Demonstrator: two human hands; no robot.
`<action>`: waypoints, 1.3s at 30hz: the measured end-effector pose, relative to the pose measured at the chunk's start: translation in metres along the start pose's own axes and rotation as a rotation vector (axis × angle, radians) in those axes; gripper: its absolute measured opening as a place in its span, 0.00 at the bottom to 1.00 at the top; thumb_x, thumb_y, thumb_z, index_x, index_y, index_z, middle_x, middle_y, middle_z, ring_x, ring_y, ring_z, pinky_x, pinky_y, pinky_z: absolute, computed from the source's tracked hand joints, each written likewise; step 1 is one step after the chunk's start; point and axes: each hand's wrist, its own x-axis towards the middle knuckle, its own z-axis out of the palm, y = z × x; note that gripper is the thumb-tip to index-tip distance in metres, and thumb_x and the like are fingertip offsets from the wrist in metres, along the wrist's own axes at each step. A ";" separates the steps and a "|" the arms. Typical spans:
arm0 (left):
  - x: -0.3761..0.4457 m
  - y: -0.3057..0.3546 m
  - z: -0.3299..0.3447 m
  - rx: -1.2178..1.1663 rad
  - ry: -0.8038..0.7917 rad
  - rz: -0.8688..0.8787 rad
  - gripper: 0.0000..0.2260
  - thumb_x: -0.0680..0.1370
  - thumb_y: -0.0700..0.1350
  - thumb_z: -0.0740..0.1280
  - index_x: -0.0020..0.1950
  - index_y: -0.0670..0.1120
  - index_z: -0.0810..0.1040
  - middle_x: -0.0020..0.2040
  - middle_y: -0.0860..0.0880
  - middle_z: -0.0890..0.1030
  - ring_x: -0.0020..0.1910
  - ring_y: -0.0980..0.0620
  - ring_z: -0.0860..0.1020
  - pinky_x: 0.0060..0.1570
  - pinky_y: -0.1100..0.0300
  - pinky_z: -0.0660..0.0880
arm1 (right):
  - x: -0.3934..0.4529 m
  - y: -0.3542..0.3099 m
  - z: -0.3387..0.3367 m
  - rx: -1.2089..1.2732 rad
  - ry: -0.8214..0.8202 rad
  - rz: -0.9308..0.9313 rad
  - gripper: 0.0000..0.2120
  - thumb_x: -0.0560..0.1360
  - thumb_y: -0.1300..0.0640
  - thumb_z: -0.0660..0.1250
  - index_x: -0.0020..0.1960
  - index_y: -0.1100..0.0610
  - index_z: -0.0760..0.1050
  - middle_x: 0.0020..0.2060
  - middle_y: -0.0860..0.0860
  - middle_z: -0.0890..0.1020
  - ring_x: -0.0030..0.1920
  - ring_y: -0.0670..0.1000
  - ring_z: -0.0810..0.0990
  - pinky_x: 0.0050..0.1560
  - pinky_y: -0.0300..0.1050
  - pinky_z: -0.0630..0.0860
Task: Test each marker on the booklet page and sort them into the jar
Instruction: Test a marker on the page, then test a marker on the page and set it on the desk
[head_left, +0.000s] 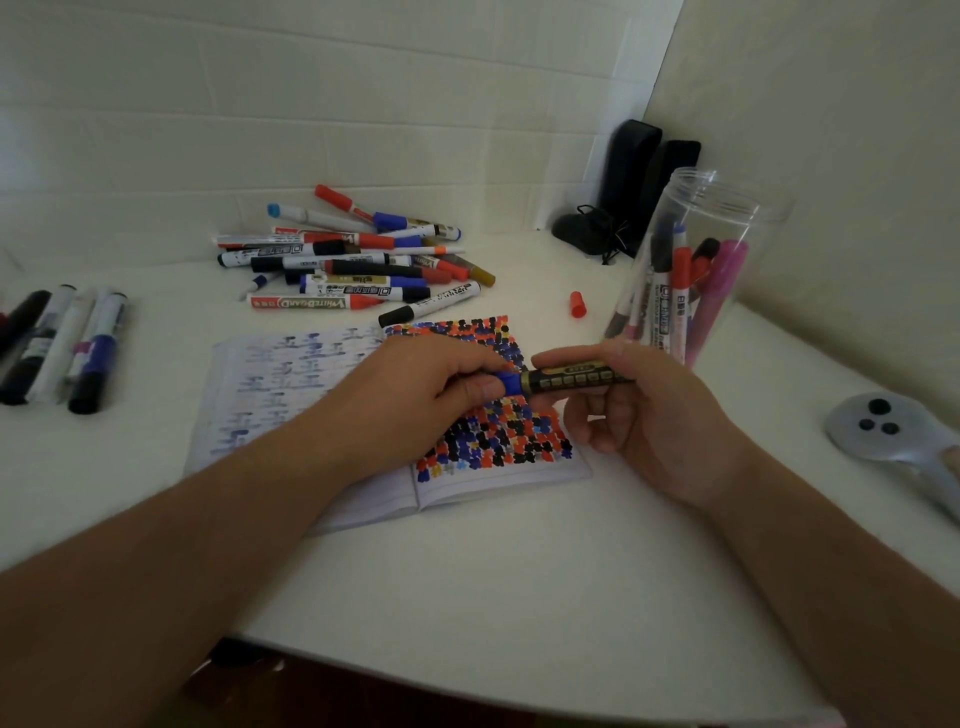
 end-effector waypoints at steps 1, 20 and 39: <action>0.000 0.000 -0.001 -0.024 0.010 -0.012 0.12 0.83 0.52 0.64 0.65 0.59 0.81 0.43 0.63 0.79 0.45 0.64 0.76 0.42 0.66 0.68 | 0.000 0.000 0.001 -0.040 0.034 -0.013 0.18 0.82 0.50 0.58 0.56 0.53 0.86 0.44 0.61 0.85 0.35 0.54 0.73 0.35 0.46 0.63; -0.001 0.003 -0.001 -0.362 0.160 -0.122 0.08 0.81 0.53 0.67 0.55 0.67 0.82 0.46 0.59 0.86 0.47 0.60 0.81 0.47 0.69 0.76 | 0.000 -0.007 -0.002 0.028 0.363 -0.112 0.05 0.82 0.61 0.66 0.48 0.55 0.73 0.30 0.56 0.71 0.30 0.51 0.65 0.26 0.40 0.62; -0.005 -0.002 -0.001 -0.194 0.094 -0.126 0.12 0.82 0.61 0.61 0.59 0.63 0.82 0.46 0.65 0.82 0.45 0.67 0.79 0.51 0.62 0.77 | 0.015 -0.170 -0.084 -1.102 0.768 -0.485 0.15 0.79 0.53 0.73 0.63 0.46 0.74 0.47 0.41 0.80 0.38 0.49 0.80 0.44 0.45 0.79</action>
